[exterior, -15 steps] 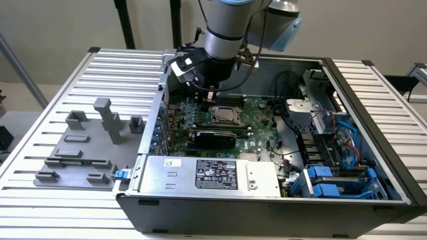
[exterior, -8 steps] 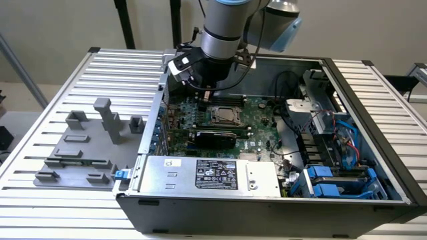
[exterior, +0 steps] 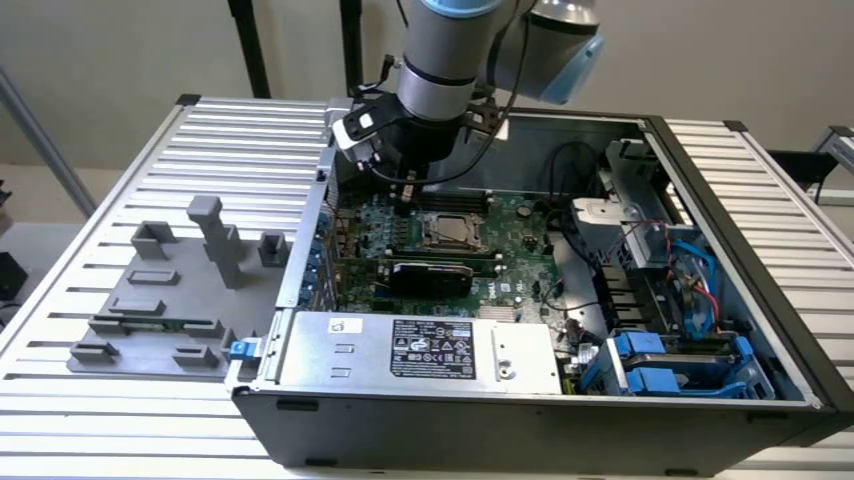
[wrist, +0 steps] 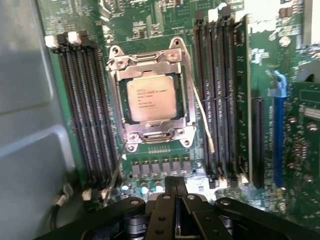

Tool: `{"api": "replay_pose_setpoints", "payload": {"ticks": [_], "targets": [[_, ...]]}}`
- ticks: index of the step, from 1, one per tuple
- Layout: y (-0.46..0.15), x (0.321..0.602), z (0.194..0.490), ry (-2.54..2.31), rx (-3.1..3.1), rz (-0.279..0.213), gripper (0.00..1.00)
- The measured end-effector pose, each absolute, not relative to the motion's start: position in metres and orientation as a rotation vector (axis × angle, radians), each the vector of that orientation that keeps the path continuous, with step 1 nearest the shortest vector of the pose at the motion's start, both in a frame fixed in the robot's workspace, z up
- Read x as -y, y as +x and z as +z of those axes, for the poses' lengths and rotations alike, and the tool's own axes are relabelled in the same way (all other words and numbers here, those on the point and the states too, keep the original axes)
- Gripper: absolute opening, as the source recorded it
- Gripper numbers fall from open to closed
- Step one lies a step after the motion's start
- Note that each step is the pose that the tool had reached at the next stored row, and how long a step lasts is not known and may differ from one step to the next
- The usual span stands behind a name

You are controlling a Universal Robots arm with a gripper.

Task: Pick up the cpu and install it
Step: 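Install the first cpu locking lever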

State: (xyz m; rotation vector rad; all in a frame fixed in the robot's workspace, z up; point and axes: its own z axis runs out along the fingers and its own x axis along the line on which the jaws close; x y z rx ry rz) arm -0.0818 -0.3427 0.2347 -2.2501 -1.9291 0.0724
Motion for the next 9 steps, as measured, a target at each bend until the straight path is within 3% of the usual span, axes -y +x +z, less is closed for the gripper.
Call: {"api": "replay_pose_setpoints", "payload": {"ticks": [9], "targets": [[-0.0835,0.3427,0.2345,-2.248,1.822,-0.025,0.11]]}}
